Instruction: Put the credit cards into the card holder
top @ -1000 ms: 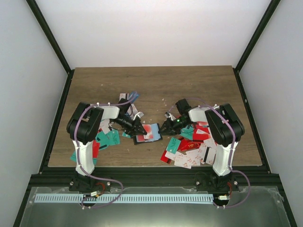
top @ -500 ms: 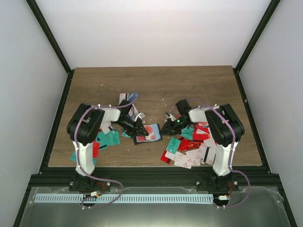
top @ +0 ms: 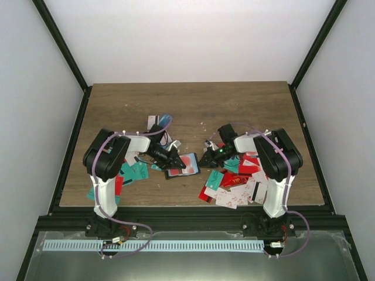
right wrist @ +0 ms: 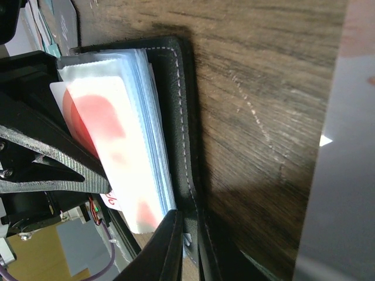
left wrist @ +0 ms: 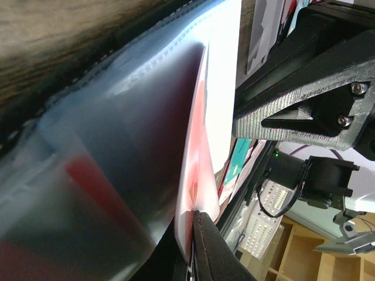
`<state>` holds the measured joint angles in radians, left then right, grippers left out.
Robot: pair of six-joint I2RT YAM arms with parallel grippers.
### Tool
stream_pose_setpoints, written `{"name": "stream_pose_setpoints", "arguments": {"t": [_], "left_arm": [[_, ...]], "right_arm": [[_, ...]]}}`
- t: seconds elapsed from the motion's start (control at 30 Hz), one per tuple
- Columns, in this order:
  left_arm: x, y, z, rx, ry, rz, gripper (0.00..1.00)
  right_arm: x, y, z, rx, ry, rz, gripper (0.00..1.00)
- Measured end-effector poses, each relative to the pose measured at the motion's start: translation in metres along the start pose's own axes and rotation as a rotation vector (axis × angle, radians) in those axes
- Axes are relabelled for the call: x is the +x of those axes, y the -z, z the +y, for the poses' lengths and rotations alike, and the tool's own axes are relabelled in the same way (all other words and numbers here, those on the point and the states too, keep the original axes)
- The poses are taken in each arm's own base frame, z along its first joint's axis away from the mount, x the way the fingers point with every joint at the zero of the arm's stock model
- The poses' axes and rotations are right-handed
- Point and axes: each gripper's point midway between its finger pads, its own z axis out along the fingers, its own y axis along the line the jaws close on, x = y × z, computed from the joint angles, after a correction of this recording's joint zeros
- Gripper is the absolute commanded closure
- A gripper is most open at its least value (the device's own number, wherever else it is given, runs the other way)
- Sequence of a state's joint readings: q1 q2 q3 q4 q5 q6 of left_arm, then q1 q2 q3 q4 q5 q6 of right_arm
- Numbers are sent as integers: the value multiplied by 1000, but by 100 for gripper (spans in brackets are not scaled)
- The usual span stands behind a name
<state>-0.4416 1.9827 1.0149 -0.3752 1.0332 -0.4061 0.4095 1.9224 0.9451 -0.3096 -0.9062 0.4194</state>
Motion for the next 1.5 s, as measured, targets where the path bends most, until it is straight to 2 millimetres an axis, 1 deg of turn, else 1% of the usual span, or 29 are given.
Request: {"name": "stream_pose_setpoints", "arguments": {"t": [0.87, 1.07, 1.2, 1.3, 1.5], "left_arm": [[-6, -6, -7, 16, -5, -23, 96], [-7, -8, -5, 18, 6, -20, 96], [-7, -8, -5, 15, 5, -20, 90], [-7, -9, -3, -1, 8, -22, 87], [-6, -8, -4, -33, 5, -23, 81]], "right_arm": [[1, 0, 0, -9, -1, -7, 89], [0, 0, 0, -10, -2, -8, 89], [0, 0, 0, -10, -2, -8, 88], [1, 0, 0, -10, -2, -7, 88], [1, 0, 0, -10, -2, -7, 88]]}}
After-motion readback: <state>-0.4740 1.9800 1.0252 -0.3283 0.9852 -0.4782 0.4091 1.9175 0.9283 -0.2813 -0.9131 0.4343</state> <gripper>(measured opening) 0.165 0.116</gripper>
